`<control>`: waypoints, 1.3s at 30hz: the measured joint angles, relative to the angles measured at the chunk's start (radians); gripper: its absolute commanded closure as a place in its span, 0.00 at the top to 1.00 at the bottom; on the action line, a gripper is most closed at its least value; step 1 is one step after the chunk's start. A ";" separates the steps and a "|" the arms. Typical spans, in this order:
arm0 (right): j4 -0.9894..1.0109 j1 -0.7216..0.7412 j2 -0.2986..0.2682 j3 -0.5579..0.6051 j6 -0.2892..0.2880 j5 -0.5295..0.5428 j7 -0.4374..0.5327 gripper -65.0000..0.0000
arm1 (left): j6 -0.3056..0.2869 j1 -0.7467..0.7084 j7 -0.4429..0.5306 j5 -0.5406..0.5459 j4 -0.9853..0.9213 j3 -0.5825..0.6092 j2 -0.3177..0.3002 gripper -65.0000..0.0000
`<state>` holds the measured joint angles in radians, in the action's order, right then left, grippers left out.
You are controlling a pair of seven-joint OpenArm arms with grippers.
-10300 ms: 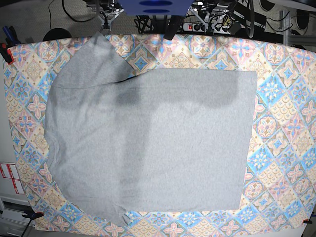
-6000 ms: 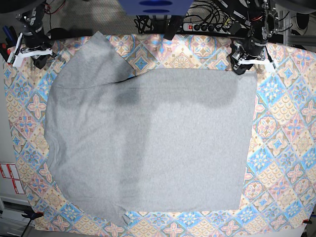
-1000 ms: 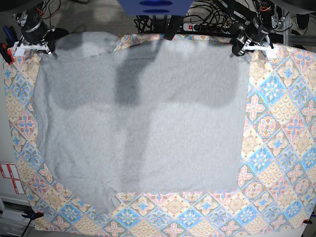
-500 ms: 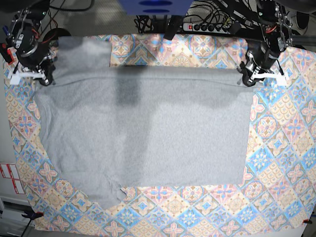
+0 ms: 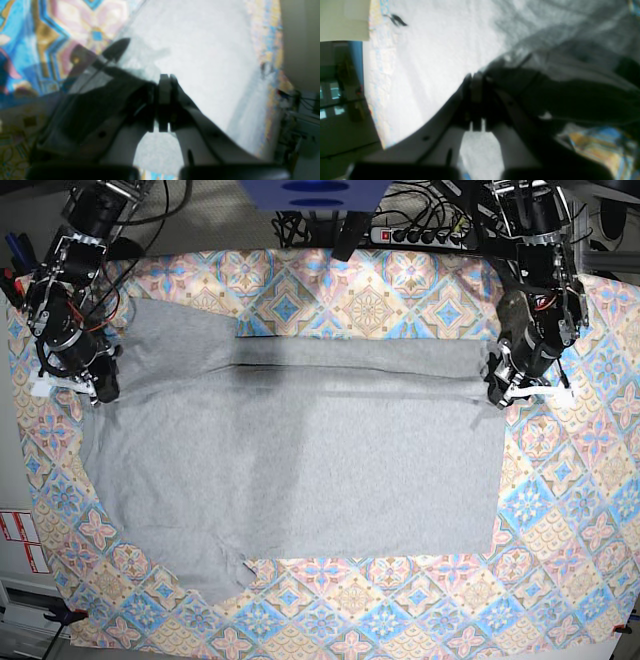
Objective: Fold the T-shirt properly
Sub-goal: 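Carry the hem with both grippers toward the collar, folding the shirt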
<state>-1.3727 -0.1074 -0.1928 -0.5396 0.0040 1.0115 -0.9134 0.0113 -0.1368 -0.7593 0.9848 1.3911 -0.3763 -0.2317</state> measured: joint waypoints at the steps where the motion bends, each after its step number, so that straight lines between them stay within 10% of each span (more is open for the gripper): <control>1: 0.020 0.018 0.000 0.000 0.001 0.000 0.001 0.00 | -0.001 0.017 0.000 -0.006 -0.015 0.000 0.000 0.00; 18: 0.262 0.227 0.001 0.000 0.001 -0.002 0.011 0.12 | -0.005 0.159 0.013 -0.118 -0.178 0.010 0.015 0.02; 24: 0.251 0.189 -0.005 -0.008 0.001 0.002 0.001 0.35 | 0.000 0.148 0.002 -0.119 -0.186 0.005 0.015 0.31; 39: -0.023 -0.077 -0.026 -0.010 0.001 0.004 -0.005 0.36 | 0.002 -0.045 -0.071 0.102 -0.037 -0.005 -0.015 0.33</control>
<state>-1.3960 -0.1848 -0.2192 -0.5495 0.0048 1.0153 -0.9188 0.0135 -0.1822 -0.8299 1.0866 1.3544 -0.3817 -0.2470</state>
